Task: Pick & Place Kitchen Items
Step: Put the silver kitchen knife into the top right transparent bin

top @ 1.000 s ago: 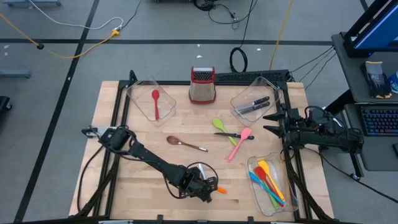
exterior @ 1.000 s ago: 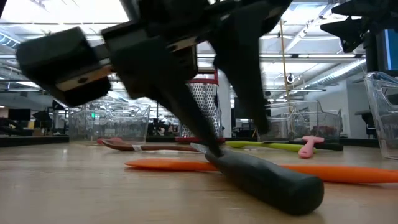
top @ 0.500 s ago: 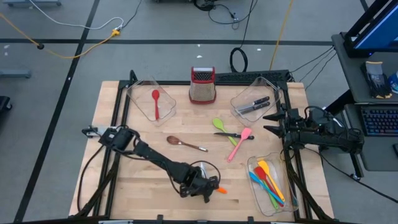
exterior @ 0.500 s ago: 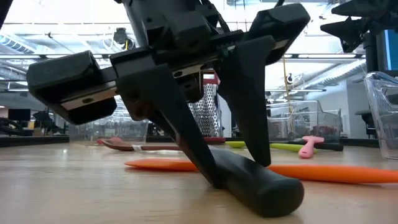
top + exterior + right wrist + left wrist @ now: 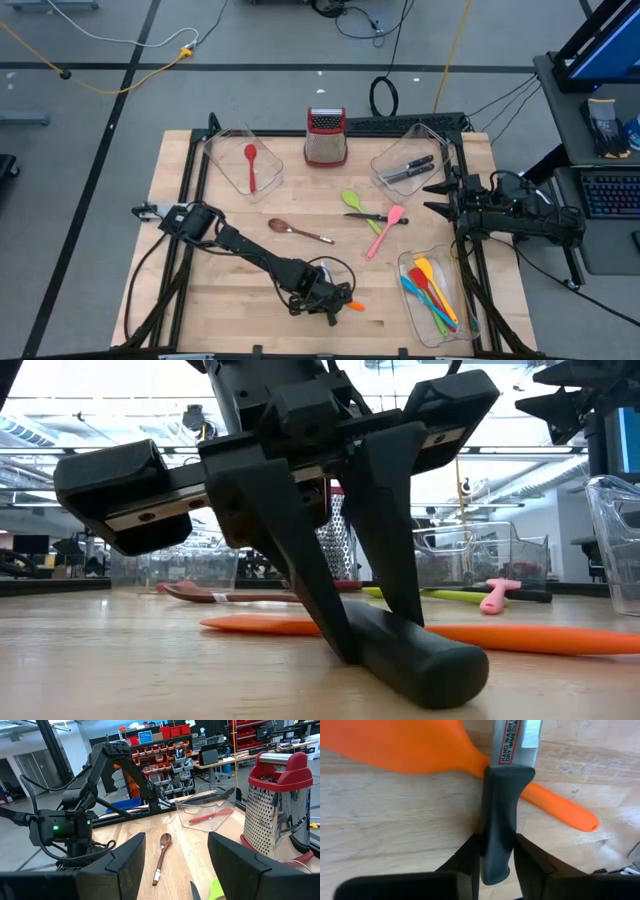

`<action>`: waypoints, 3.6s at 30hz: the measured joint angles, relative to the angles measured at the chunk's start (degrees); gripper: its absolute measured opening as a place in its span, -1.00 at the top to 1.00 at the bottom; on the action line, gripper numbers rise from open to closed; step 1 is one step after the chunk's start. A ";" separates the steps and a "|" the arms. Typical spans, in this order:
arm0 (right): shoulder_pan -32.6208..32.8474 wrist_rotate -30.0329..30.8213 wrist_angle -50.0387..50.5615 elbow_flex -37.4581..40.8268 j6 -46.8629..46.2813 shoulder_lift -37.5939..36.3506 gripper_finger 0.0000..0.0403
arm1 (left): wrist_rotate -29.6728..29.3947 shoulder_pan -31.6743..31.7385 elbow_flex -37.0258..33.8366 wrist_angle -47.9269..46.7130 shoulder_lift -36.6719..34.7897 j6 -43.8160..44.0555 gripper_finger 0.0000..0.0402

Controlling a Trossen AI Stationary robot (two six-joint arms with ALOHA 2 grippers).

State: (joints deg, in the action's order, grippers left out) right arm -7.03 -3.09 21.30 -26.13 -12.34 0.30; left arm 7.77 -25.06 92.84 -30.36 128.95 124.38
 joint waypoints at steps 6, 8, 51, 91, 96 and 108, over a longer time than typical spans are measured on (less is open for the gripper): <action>0.01 0.00 0.00 0.00 0.00 0.00 -0.04 | -0.27 -0.16 -0.03 -0.35 0.00 -0.25 0.65; 0.00 0.00 0.00 0.00 0.00 0.00 -0.04 | -0.31 -0.29 -0.06 -0.59 -0.04 -0.26 0.68; 0.02 0.02 -0.02 0.00 1.07 0.00 -0.04 | -1.09 -2.56 -0.31 0.00 -0.55 0.63 0.56; 0.02 0.02 0.00 0.02 1.07 -0.02 -0.04 | 4.83 -0.48 -0.20 -1.57 2.73 1.84 0.45; 0.02 0.02 0.14 0.04 1.10 -0.02 -0.04 | 4.66 -0.60 -0.13 -2.48 2.73 1.92 0.45; 0.02 0.02 0.20 0.04 2.75 -0.02 -0.04 | 3.67 -0.72 -0.09 -2.70 2.73 2.06 0.58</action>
State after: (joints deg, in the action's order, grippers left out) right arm -7.01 -3.07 21.50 -26.09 -9.59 0.27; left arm 11.44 -25.78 92.75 -33.06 131.68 126.44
